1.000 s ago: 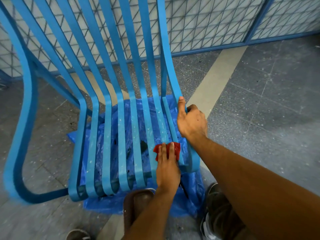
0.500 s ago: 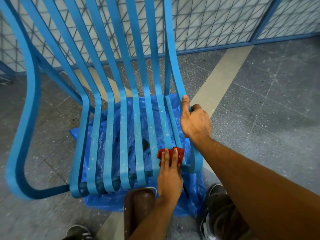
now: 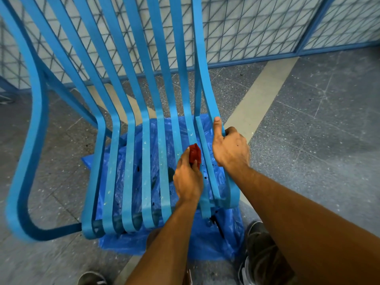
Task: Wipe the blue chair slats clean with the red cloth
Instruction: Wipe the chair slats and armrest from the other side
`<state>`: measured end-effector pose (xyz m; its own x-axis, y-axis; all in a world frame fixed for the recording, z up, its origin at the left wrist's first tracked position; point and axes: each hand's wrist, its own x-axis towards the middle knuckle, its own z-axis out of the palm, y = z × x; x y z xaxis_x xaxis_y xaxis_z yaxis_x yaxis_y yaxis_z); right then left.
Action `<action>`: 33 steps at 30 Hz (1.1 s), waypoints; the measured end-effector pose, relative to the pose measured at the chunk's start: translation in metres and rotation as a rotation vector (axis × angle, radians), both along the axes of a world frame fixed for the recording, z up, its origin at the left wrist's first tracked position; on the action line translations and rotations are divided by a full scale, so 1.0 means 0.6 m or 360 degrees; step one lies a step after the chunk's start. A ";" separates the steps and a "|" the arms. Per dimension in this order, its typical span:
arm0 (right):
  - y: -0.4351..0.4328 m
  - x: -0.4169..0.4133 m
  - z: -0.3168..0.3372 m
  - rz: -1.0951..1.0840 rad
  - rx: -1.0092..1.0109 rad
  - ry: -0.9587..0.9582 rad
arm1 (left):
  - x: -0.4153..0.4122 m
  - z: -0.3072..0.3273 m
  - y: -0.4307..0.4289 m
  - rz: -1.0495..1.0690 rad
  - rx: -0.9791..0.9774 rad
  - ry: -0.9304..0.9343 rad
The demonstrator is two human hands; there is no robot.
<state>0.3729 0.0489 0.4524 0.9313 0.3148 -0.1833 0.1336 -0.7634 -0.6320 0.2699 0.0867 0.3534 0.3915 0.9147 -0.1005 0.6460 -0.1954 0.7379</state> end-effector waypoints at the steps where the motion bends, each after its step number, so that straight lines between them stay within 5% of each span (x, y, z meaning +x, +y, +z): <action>1: -0.001 0.000 0.001 0.0005 -0.0003 0.0002 | -0.005 -0.007 -0.013 -0.0052 0.0029 -0.0025; 7: 0.001 -0.001 0.001 -0.0006 0.0024 -0.0001 | -0.048 -0.077 -0.091 -0.0608 0.0317 0.0138; 17: 0.003 -0.002 0.000 -0.0004 0.0021 0.0023 | 0.023 -0.047 0.050 -0.0239 0.0225 0.0059; 25: -0.003 0.008 -0.009 0.0040 -0.0042 -0.0024 | 0.000 -0.082 -0.017 -0.0666 0.0506 0.0211; 33: -0.004 0.004 -0.008 0.0130 -0.0073 -0.0077 | 0.046 -0.053 0.088 -0.0433 0.0206 0.0230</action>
<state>0.3751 0.0466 0.4474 0.9111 0.3821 -0.1545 0.2262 -0.7768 -0.5877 0.2977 0.1394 0.3217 0.6132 0.7874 -0.0623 0.6533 -0.4613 0.6003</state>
